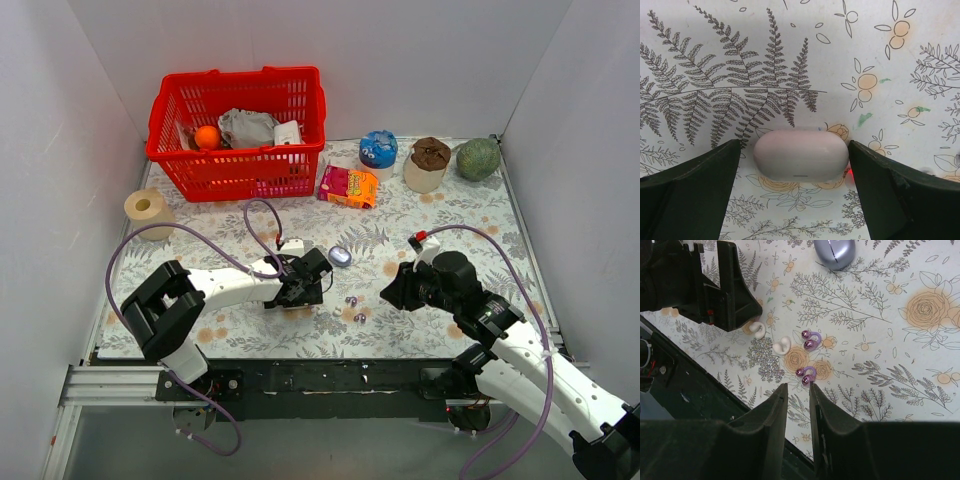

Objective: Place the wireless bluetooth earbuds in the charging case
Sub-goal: Pick up the charging case at the center of the board.

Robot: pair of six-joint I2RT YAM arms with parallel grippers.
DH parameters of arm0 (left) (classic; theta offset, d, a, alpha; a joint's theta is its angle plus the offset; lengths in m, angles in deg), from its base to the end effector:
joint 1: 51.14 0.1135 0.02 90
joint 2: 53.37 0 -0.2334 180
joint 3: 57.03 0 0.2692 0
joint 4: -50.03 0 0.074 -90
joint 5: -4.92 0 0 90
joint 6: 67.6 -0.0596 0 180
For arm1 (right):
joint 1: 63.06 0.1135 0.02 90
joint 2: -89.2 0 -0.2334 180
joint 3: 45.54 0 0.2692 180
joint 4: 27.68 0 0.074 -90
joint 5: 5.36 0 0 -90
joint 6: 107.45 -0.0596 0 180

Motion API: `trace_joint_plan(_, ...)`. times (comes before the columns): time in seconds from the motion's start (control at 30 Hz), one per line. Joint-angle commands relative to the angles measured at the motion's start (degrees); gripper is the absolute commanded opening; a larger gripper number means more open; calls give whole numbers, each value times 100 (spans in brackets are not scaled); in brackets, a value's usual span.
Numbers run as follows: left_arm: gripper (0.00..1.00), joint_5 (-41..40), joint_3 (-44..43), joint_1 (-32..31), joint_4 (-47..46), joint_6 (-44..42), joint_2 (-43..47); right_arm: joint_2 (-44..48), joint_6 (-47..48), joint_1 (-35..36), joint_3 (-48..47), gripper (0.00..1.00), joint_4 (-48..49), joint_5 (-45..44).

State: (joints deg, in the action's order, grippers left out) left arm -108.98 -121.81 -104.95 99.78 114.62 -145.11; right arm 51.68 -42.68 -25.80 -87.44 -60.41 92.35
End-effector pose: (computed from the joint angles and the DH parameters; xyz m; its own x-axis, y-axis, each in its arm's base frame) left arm 0.1946 -0.2251 0.0997 -0.6601 -0.6450 -0.3851 -0.6007 0.7610 -0.2450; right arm 0.1706 0.1398 0.2130 -0.6377 0.0456 -0.7690 -0.4666 0.7713 0.4328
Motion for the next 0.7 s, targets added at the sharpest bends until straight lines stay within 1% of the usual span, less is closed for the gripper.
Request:
trace_joint_plan(0.0, 85, 8, 136, -78, -74, -20, -72, 87, 27, 27, 36, 32, 26, -50)
trace_joint_plan(0.2, 81, 43, 259, -166, -74, 164, -89, 78, 27, 27, 45, 32, 43, -59)
trace_joint_plan(0.43, 69, 26, 409, -210, -100, 217, -54, 113, 27, 27, 54, 32, 17, -59)
trace_joint_plan(0.47, 65, 17, 417, -210, -109, 217, -19, 113, 36, 27, 54, 32, 8, -59)
trace_joint_plan(0.53, 61, 8, 461, -210, -126, 208, -1, 113, 27, 27, 45, 32, 8, -59)
trace_joint_plan(0.57, 57, -9, 470, -210, -127, 199, 25, 122, 36, 27, 36, 32, -1, -59)
trace_joint_plan(0.6, 49, -27, 488, -210, -135, 199, 25, 113, 36, 27, 28, 32, -9, -67)
trace_joint_plan(0.67, 40, -149, 523, -210, -135, 208, 95, 122, 36, 27, -25, 32, -27, -67)
